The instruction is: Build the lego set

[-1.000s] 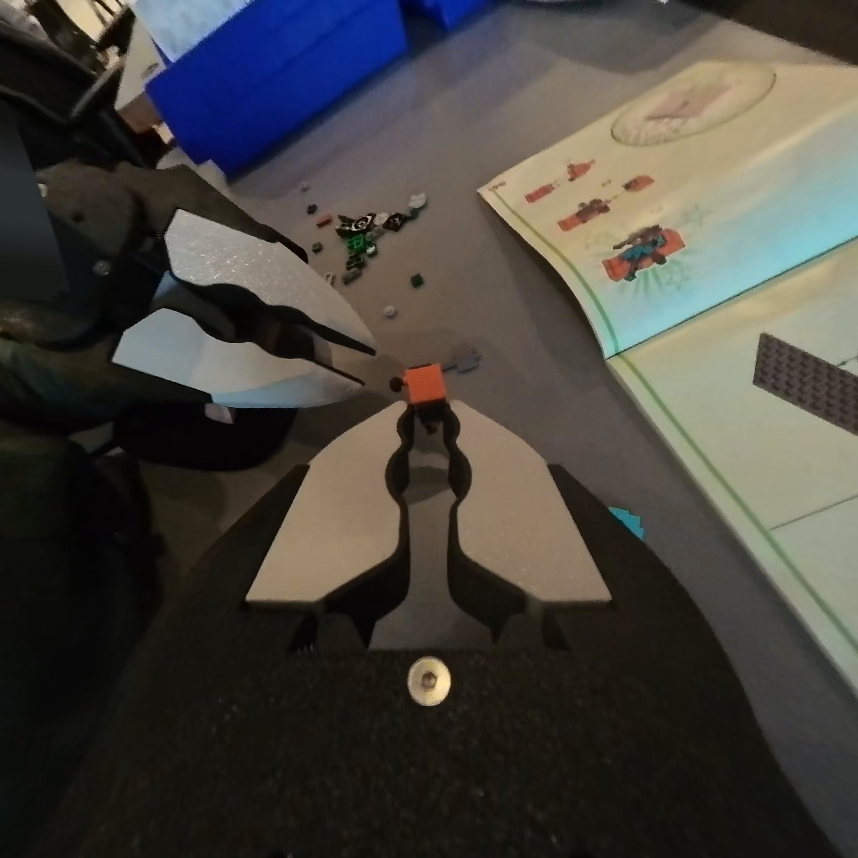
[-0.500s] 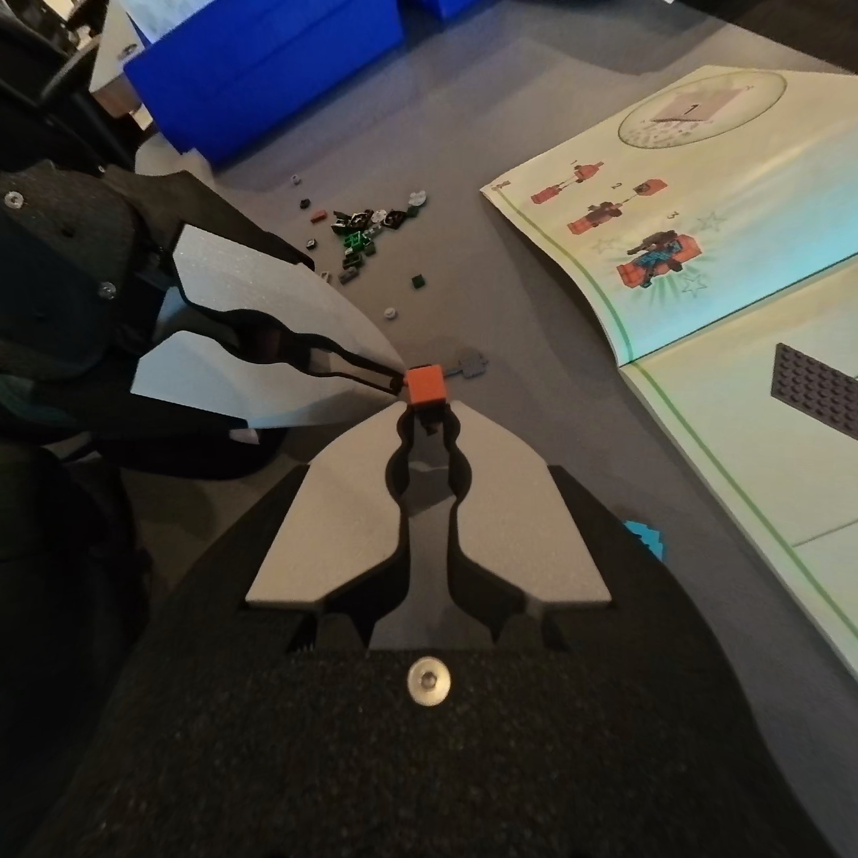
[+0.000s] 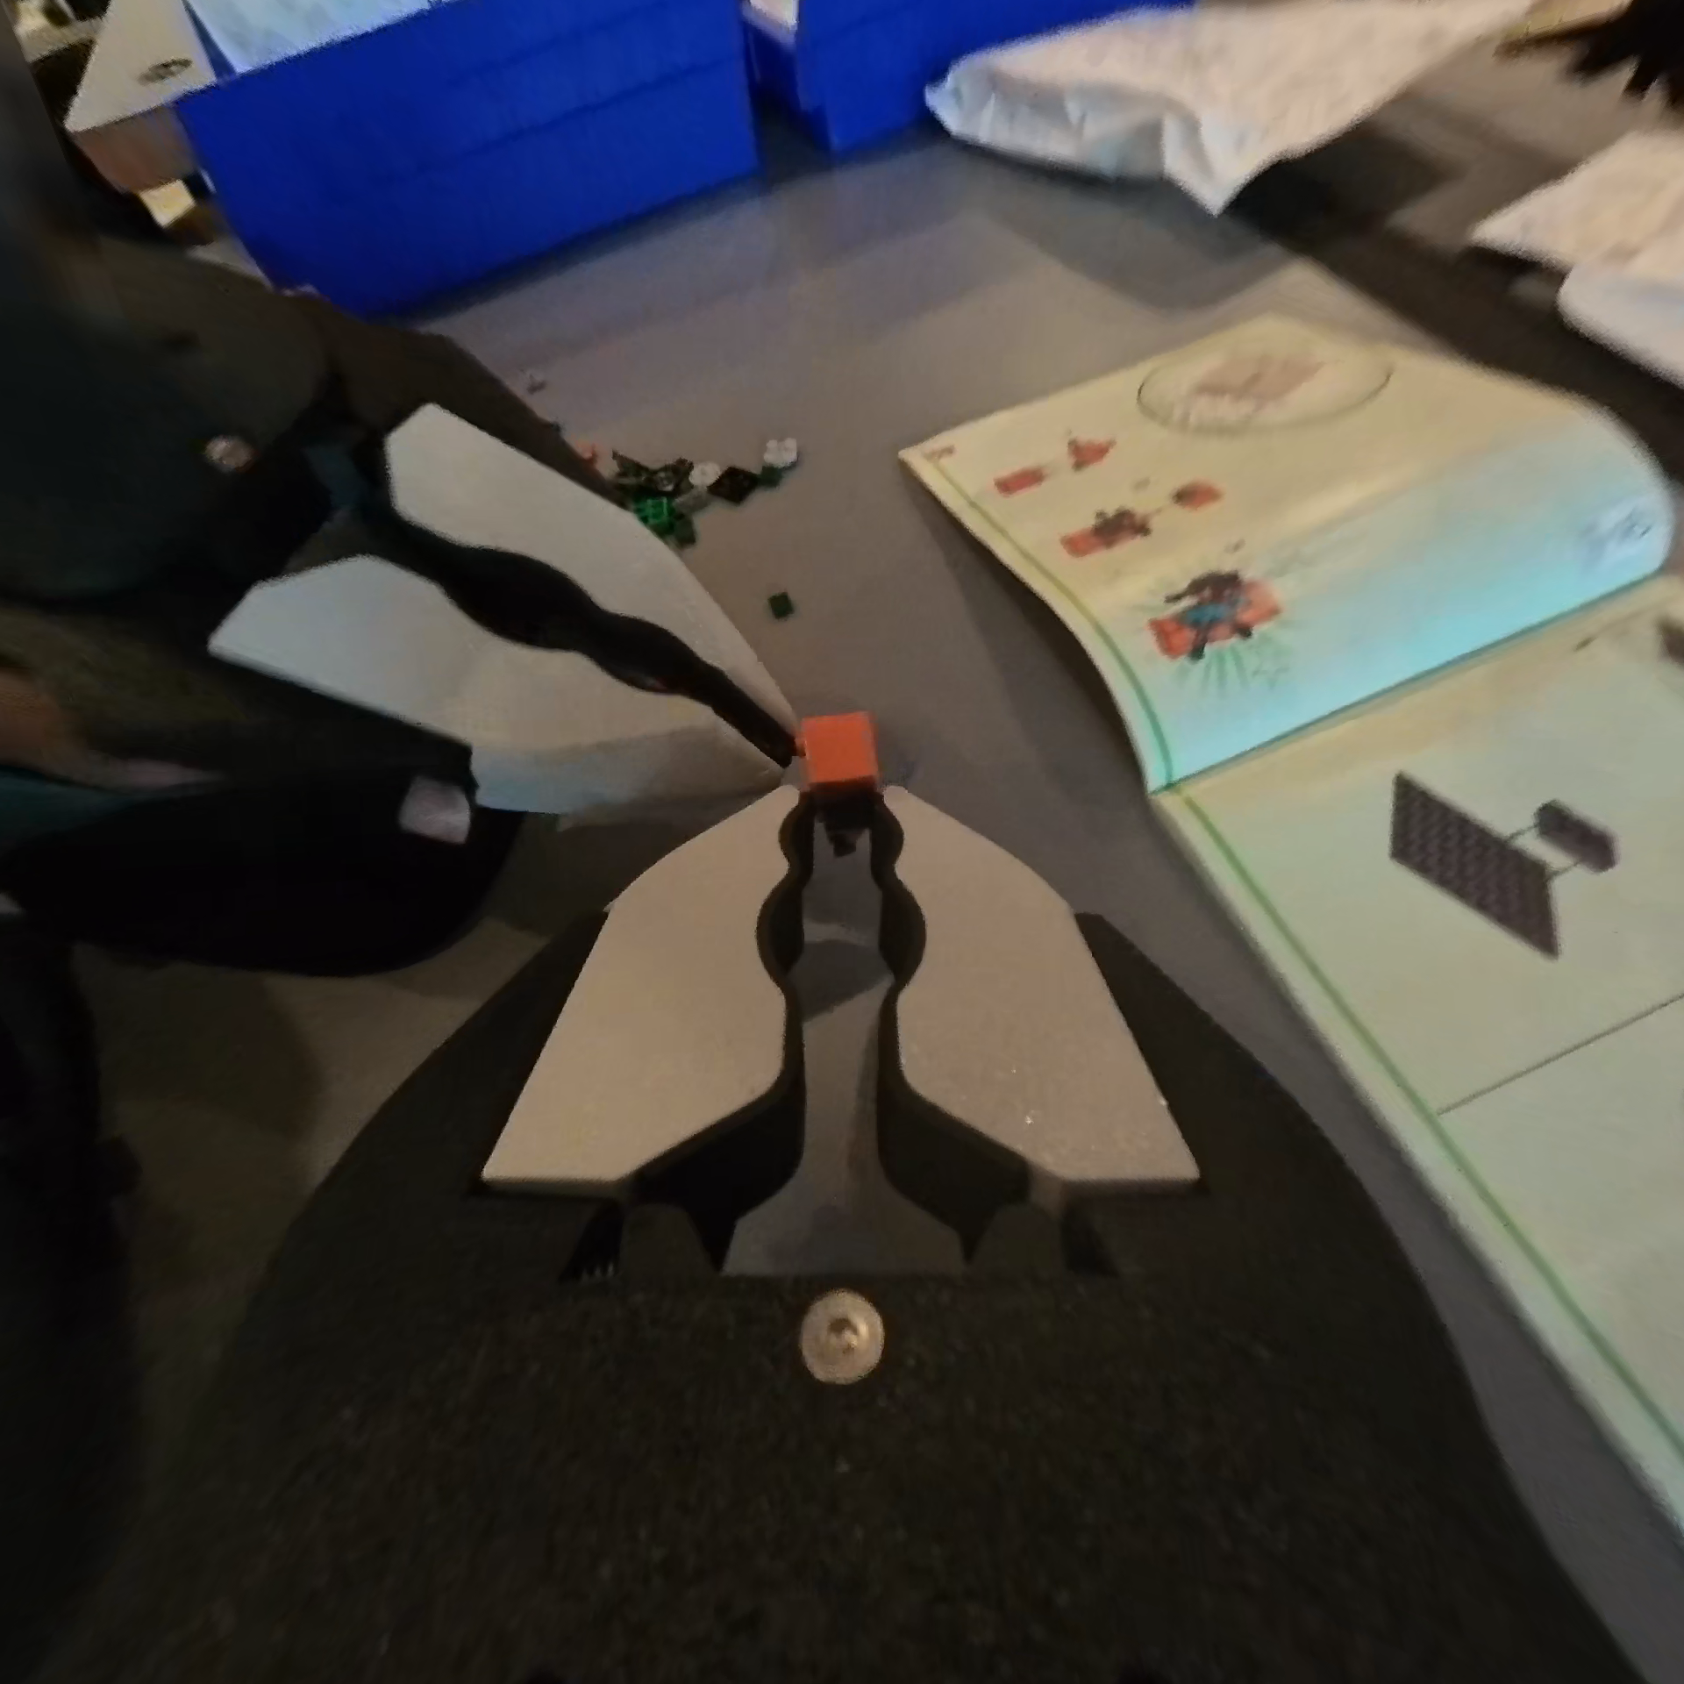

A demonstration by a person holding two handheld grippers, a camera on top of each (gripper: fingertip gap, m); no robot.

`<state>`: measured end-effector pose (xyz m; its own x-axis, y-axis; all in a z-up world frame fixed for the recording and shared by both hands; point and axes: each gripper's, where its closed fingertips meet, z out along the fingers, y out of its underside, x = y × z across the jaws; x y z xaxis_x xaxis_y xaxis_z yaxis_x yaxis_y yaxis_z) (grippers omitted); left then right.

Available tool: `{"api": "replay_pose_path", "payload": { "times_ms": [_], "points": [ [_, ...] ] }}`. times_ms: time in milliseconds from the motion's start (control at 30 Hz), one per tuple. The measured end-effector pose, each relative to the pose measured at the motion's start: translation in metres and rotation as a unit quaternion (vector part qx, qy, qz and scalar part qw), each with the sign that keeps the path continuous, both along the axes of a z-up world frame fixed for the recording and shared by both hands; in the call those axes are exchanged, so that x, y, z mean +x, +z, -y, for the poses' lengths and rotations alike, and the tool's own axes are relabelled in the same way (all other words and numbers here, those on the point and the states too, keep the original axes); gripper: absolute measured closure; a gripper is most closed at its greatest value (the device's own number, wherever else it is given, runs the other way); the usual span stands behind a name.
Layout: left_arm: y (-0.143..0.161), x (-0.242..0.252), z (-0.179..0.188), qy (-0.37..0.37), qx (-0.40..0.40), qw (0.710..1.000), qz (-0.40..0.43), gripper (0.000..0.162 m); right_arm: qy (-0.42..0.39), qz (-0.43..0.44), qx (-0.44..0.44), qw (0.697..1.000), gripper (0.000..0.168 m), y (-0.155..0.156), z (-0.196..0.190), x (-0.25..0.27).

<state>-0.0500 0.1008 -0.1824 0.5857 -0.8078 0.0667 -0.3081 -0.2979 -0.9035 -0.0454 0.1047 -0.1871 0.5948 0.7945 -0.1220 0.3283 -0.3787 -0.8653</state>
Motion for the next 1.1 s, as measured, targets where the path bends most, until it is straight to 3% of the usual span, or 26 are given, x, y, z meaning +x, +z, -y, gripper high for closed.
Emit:
{"api": "replay_pose_path", "payload": {
  "times_ms": [233, 400, 800, 1100],
  "points": [
    [0.011, -0.002, 0.001, 0.000, -0.112, 0.985, 0.129, 0.159, 0.016, -0.010, 0.067, 0.998, 0.158, 0.015, 0.001, -0.003],
    [0.017, -0.002, 0.004, -0.011, -0.151, 0.972, 0.182, 0.159, 0.027, -0.022, 0.090, 0.995, 0.158, 0.021, 0.002, -0.003],
    [0.014, -0.004, 0.003, 0.008, -0.034, 0.997, 0.071, 0.159, 0.028, -0.004, 0.100, 0.995, 0.151, 0.021, 0.001, -0.004],
    [0.022, -0.003, 0.004, 0.005, -0.028, 0.996, 0.082, 0.159, 0.033, -0.002, 0.167, 0.985, 0.157, 0.029, 0.003, -0.004]
  ]
}}
